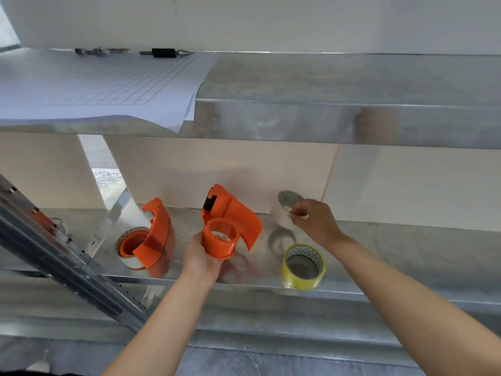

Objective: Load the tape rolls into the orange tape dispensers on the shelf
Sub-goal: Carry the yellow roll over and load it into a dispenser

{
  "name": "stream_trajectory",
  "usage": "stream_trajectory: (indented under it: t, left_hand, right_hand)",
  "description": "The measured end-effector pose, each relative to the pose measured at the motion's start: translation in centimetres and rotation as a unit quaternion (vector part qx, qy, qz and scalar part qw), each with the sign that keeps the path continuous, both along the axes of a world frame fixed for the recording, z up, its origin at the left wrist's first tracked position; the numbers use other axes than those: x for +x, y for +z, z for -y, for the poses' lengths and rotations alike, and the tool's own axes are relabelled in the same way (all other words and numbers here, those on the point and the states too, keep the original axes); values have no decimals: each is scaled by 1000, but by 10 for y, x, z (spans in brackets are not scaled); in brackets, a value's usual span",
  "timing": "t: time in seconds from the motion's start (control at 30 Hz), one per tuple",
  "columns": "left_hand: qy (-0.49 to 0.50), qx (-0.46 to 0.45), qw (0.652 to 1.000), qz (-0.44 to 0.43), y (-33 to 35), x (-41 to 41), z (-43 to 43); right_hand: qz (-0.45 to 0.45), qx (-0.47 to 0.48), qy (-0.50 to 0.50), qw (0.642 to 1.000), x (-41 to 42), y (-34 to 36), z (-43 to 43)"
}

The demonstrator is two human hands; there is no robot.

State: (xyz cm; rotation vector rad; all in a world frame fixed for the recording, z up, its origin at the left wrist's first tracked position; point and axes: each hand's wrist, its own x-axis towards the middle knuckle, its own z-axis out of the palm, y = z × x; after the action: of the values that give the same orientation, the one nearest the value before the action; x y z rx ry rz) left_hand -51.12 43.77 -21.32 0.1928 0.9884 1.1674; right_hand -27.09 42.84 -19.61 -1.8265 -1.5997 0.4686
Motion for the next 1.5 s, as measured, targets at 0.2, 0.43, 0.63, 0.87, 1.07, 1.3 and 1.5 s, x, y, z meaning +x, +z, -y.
stream_trajectory:
  t: [0.2, 0.43, 0.63, 0.87, 1.07, 1.3, 1.5]
  left_hand:
    - [-6, -12, 1000, -1, 4, 12, 4]
    - [-25, 4, 1000, -15, 1, 16, 9]
    - [-29, 44, 984, -172, 0, 20, 12]
    - [-20, 189, 933, -306, 17, 22, 31]
    - [-66, 334, 881, -327, 39, 23, 55]
    - [-57, 364, 850, -376, 52, 14, 63]
    - [-90, 347, 884, -302, 59, 17, 63]
  right_hand:
    - [82, -118, 15, 990, 5, -34, -1]
    - [105, -122, 2, 987, -6, -17, 21]
    - [249, -220, 129, 934, -29, -41, 69]
    - [-356, -6, 13, 934, -49, 11, 64]
    - [-187, 12, 226, 956, -71, 24, 70]
    - [-15, 130, 235, 963, -77, 35, 70]
    - [-306, 148, 101, 935, -100, 41, 79]
